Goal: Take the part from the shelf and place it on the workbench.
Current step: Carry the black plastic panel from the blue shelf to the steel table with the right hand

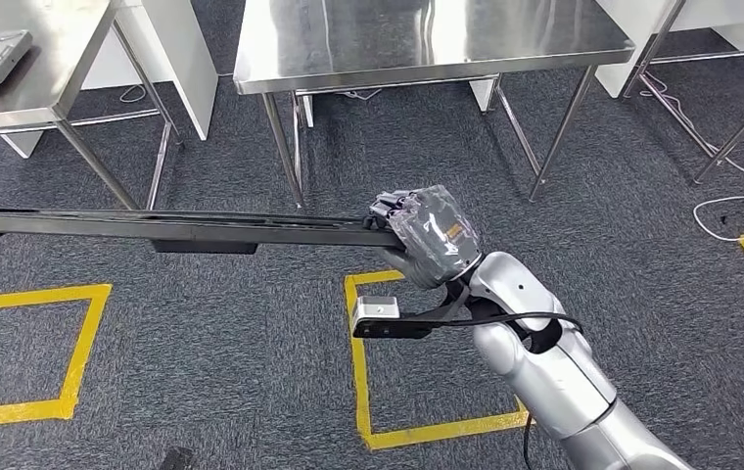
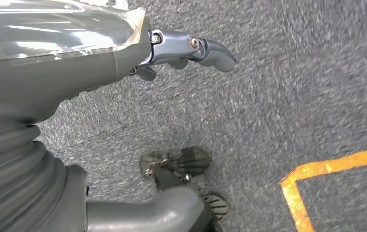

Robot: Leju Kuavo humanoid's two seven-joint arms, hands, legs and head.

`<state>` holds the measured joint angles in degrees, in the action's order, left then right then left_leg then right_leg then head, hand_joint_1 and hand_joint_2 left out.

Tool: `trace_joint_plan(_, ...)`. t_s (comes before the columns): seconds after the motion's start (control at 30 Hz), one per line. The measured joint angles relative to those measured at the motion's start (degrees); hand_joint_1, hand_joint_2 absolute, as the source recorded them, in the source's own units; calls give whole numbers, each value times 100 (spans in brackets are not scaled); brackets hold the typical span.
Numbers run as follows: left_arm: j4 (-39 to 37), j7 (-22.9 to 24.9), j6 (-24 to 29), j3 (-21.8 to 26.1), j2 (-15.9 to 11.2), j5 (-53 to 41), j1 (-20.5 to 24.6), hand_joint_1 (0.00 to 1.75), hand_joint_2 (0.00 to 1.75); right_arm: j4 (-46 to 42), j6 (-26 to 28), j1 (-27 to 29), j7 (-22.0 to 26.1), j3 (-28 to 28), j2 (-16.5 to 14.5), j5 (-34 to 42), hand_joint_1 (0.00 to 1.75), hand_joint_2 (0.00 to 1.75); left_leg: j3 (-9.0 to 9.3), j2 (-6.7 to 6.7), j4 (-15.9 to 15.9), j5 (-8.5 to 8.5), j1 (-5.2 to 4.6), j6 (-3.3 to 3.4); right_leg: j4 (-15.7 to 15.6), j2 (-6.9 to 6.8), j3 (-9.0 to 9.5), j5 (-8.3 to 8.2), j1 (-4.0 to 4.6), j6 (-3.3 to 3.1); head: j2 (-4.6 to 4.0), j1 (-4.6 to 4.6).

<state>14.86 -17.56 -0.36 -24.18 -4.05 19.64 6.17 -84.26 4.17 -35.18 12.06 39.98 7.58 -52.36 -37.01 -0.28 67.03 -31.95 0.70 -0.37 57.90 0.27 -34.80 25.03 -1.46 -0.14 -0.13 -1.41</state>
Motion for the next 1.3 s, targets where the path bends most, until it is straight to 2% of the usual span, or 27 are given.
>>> trace_joint_plan(0.03,0,0,2,3,-1,1,-8,0,175,1,0,-1,1,4,-4,0,166,175,-236,3,382,-122,7,-20,0,0,12,14,2,-19,0,1)
trace_joint_plan(0.07,0,0,3,4,0,1,-17,0,175,1,0,1,1,9,-7,-1,166,175,-419,4,629,-153,13,-30,0,2,24,27,4,-32,0,1)
trace_joint_plan(0.1,0,0,3,6,0,1,-23,0,175,2,0,2,1,13,-8,-2,166,175,-509,6,674,-67,18,-29,1,5,41,41,5,-38,0,1)
trace_joint_plan(0.13,0,-1,3,9,-1,1,-27,0,175,2,0,2,1,17,-9,-2,166,175,-480,7,492,127,21,-17,1,9,68,58,7,-38,0,0)
trace_joint_plan(0.2,0,-3,3,21,-5,1,-25,0,175,1,0,-7,1,18,-15,-2,166,175,-164,7,-287,603,18,36,-4,17,140,102,12,-12,0,3)
trace_joint_plan(0.23,0,-4,3,27,-8,1,-22,0,175,1,0,-18,1,17,-17,-1,166,175,-8,7,-627,737,4,66,-7,20,164,125,25,10,0,4)
trace_joint_plan(0.27,1,-5,3,33,-10,1,-17,0,175,1,0,-27,1,17,-19,-1,166,175,90,7,-834,787,-14,93,-11,21,175,143,36,35,0,5)
trace_joint_plan(0.33,4,-8,3,38,-12,1,-12,0,175,1,0,-38,1,19,-19,-1,166,175,138,4,-932,746,-53,145,-41,22,189,163,45,97,0,4)
trace_joint_plan(0.4,9,-10,2,42,-11,1,-16,0,175,-3,0,-45,1,16,-17,-2,166,175,221,4,-1022,767,-38,214,-9,8,185,200,52,153,0,10)
trace_joint_plan(0.47,13,-13,-1,45,-9,1,-13,0,175,-7,0,-60,3,14,-13,1,166,175,319,8,-1114,788,-17,273,408,-6,-24,376,69,145,0,22)
trace_joint_plan(0.53,13,-14,-4,45,-8,1,-7,0,175,-6,0,-55,6,15,-7,5,166,175,348,8,-1120,765,-32,310,1202,-7,-478,647,71,109,0,27)
trace_joint_plan(0.57,13,-14,-5,45,-8,0,-8,0,175,-3,0,-43,4,15,0,6,166,175,355,4,-1118,750,-39,320,1512,-7,-684,719,73,112,0,27)
trace_joint_plan(0.6,13,-14,-7,45,-7,-1,-11,0,175,-1,0,-31,2,15,10,4,166,175,365,-4,-1114,732,-46,324,1615,-7,-789,694,73,136,0,27)
trace_joint_plan(0.63,13,-14,-7,45,-5,-1,-13,0,175,1,0,-25,1,15,20,2,166,175,380,-14,-1108,713,-50,318,1489,-8,-775,577,73,172,0,28)
trace_joint_plan(0.7,13,-15,-8,45,-1,-1,-15,0,175,1,0,-32,1,16,32,-1,166,175,412,-31,-1080,656,-55,287,741,-13,-475,199,73,239,0,31)
trace_joint_plan(0.77,14,-15,-10,45,1,-4,-12,0,175,0,0,-52,2,18,28,1,166,175,414,-36,-1005,570,-84,232,123,-21,-190,-52,75,212,0,28)
trace_joint_plan(0.8,14,-15,-12,46,1,-9,-12,0,175,0,0,-59,2,19,28,2,166,175,411,-36,-980,534,-94,202,13,-23,-132,-84,80,172,0,22)
trace_joint_plan(0.9,16,-18,-22,46,-3,-40,-9,0,175,0,0,-71,-2,20,33,-4,166,175,412,-24,-933,447,-74,113,-26,-9,-78,-60,65,53,0,6)
trace_joint_plan(0.93,16,-21,-24,46,-5,-54,-1,0,175,0,0,-76,-4,20,32,-7,166,175,353,-15,-797,368,-59,77,-39,-4,-47,-44,49,12,0,-2)
trace_joint_plan(1.0,17,-27,-26,45,-8,-77,8,0,175,0,0,-77,-8,20,31,-10,166,175,43,-3,-192,98,-30,3,-52,1,17,0,28,-62,0,-20)
trace_joint_plan(1.07,17,-27,-27,44,-9,-95,0,0,175,1,0,-60,-15,21,33,-18,166,175,-400,2,544,-130,-8,-43,-50,3,69,54,30,-85,0,-23)
trace_joint_plan(1.1,17,-26,-28,44,-8,-100,-7,0,175,1,0,-46,-24,22,37,-28,166,175,-546,5,717,-108,-1,-52,-50,5,106,86,32,-82,0,-23)
trace_joint_plan(1.13,17,-24,-30,43,-8,-102,-12,0,175,2,0,-35,-40,22,41,-42,166,175,-577,7,655,38,2,-47,-50,9,154,121,32,-73,0,-23)
trace_joint_plan(1.17,17,-21,-32,43,-7,-104,-14,0,175,2,0,-28,-57,21,44,-55,166,175,-500,9,388,273,3,-29,-51,13,212,158,33,-63,0,-22)
trace_joint_plan(1.2,17,-19,-33,44,-9,-104,-14,0,175,2,3,-28,-75,16,45,-68,166,175,-342,10,-18,544,-3,5,-55,15,267,195,32,-51,0,-23)
trace_joint_plan(1.23,17,-16,-34,44,-14,-105,-12,0,175,2,13,-34,-94,8,44,-86,166,175,-169,12,-403,723,-20,49,-61,17,315,231,40,-31,0,-20)
trace_joint_plan(1.3,17,-13,-37,45,-22,-110,-1,0,175,2,57,-46,-125,-19,47,-139,166,175,61,20,-872,811,-69,147,-86,19,361,282,55,23,0,-18)
